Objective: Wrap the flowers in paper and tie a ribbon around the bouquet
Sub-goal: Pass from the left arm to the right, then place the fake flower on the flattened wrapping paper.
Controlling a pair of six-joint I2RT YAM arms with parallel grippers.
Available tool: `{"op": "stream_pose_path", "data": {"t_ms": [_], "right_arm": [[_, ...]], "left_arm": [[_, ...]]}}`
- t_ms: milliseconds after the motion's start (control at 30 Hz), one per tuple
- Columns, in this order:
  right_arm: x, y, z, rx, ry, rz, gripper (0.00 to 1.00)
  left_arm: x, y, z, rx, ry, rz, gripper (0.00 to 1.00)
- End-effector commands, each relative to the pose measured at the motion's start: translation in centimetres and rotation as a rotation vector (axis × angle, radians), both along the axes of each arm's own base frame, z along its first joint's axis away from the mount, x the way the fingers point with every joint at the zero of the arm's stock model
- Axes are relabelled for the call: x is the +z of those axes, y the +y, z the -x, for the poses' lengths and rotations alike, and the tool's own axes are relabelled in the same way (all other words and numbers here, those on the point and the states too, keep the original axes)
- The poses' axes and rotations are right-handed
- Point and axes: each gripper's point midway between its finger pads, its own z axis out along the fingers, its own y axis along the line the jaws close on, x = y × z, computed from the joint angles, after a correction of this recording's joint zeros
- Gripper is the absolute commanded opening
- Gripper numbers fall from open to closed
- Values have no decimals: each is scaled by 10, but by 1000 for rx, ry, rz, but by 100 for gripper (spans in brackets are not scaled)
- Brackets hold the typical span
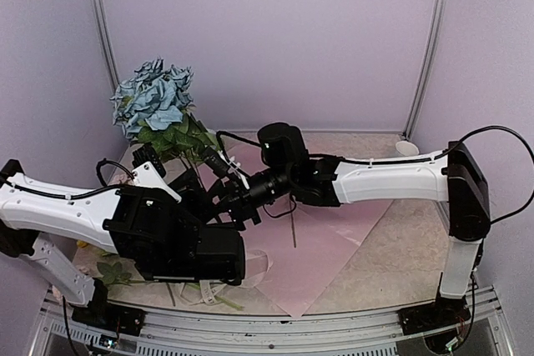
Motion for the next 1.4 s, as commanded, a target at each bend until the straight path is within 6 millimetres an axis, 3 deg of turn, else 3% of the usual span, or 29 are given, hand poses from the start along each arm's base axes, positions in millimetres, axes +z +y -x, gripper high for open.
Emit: {"op": "stream_pose_path", "data": {"t_ms": [0,33,67,133,167,200,233,267,400,533,700,933,1033,1100,1200,1367], "right_arm": [[2,5,-4,-22,4,8,21],[2,5,-8,-47,4,10,5],[2,4,-12,-73,9,15,0],[2,1,-27,-148,38,29,0],[5,-2,-39,-196,60,33,0],[3,-6,-52,-247,87,44,0],[4,-12,-65,-302,118,49,0],[3,-19,-80,-360,161,57,0],[-6,-52,-132,-585,212,89,0],[-25,-88,-170,-756,214,143,0],[-31,-128,-201,-927,189,169,0],[-20,-152,-205,-1012,37,195,0],[-18,-159,-209,-1044,10,197,0],[-30,-165,-218,-1092,31,254,0],[-64,-176,-229,-1164,133,376,0],[-112,-180,-227,-1184,269,481,0]], "left_arm": [[37,4,2,12,-188,-1,0],[37,5,2,12,-188,-5,0],[36,6,2,12,-187,-14,0],[34,7,0,20,-178,-59,0],[29,7,-4,33,-159,-96,21],[23,7,-10,54,-128,-145,59],[13,6,-19,79,-83,-214,90],[0,8,-34,120,-3,-285,98],[-53,6,-70,178,247,-620,99],[-69,-8,-73,169,251,-793,99],[-52,-11,-84,218,157,-1027,99],[9,18,-83,323,26,-1060,99],[19,24,-91,356,60,-1128,99],[21,22,-96,369,89,-1210,99],[23,21,-101,379,119,-1284,99],[28,26,-103,365,166,-1310,99]]}}
